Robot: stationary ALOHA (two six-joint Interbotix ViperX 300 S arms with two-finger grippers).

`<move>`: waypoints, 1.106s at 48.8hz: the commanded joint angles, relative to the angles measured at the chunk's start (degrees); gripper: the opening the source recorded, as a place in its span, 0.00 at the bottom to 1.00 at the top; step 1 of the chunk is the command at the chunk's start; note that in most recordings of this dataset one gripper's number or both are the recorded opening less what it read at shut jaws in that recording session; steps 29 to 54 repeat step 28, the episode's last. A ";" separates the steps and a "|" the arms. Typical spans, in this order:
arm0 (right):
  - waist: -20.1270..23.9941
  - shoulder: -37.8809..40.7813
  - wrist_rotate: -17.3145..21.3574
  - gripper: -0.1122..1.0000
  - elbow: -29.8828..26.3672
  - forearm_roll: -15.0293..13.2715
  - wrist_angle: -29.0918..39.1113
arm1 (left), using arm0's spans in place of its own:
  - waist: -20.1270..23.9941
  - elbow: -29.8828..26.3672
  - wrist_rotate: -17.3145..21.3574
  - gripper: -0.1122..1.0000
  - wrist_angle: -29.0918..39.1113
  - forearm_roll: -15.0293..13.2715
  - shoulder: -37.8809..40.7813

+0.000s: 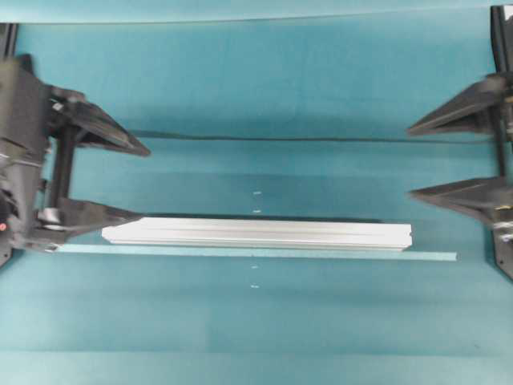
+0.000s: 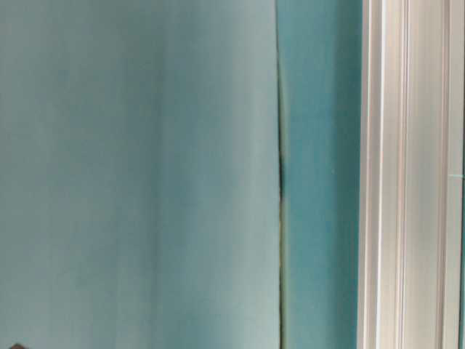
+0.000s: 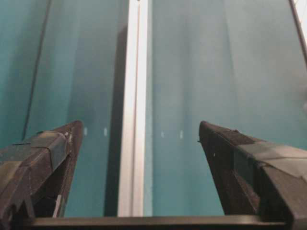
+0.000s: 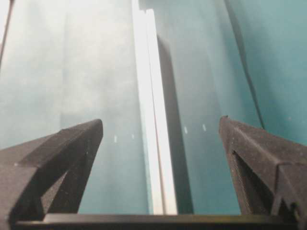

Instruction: Lift the metal rail with both hands.

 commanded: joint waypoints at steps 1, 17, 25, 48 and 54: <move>-0.09 -0.70 0.18 0.99 0.18 0.09 -0.62 | 0.09 -0.53 0.00 0.96 -0.97 0.09 -1.14; -0.09 -3.69 -0.18 0.99 0.35 0.00 -5.27 | 0.09 0.26 -0.26 0.96 -2.46 0.09 -3.87; -0.09 -6.50 -0.18 0.99 0.44 0.00 -7.12 | 0.09 0.70 -0.35 0.96 -3.96 0.09 -5.98; -0.09 -7.65 -0.18 0.99 0.70 0.09 -7.21 | 0.09 0.88 -0.44 0.96 -5.01 0.09 -7.03; -0.09 -7.65 -0.18 0.99 0.70 0.09 -7.21 | 0.09 0.88 -0.44 0.96 -5.01 0.09 -7.03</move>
